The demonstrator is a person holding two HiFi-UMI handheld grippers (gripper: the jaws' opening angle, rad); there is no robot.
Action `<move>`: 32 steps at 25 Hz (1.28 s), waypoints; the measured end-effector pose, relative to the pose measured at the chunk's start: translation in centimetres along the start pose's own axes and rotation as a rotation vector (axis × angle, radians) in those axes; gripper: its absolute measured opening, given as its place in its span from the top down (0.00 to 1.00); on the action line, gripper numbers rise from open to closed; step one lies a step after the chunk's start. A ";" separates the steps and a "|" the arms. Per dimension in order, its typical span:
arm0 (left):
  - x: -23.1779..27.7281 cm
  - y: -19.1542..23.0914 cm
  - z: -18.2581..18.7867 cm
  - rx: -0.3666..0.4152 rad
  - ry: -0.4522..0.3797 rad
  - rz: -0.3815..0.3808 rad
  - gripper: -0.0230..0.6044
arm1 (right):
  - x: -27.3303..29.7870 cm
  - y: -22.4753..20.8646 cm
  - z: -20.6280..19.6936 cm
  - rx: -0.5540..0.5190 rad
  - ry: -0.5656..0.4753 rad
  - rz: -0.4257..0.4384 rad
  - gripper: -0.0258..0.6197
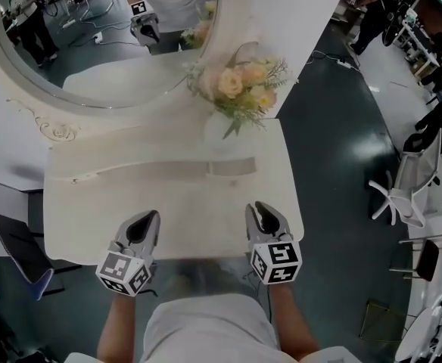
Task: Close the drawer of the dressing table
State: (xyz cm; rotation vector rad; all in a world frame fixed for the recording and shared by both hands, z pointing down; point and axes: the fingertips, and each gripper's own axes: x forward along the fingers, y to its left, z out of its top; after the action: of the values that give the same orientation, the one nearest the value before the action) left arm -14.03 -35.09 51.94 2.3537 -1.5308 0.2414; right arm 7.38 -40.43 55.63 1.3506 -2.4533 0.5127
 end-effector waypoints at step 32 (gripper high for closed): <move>10.2 2.2 -5.4 -0.088 0.113 0.031 0.96 | 11.7 -3.8 -6.2 0.043 0.157 0.056 0.85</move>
State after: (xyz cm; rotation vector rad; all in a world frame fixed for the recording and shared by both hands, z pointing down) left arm -11.64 -42.67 60.57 2.2109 -1.4950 0.3022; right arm 5.10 -48.36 66.72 1.2112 -2.3703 0.6626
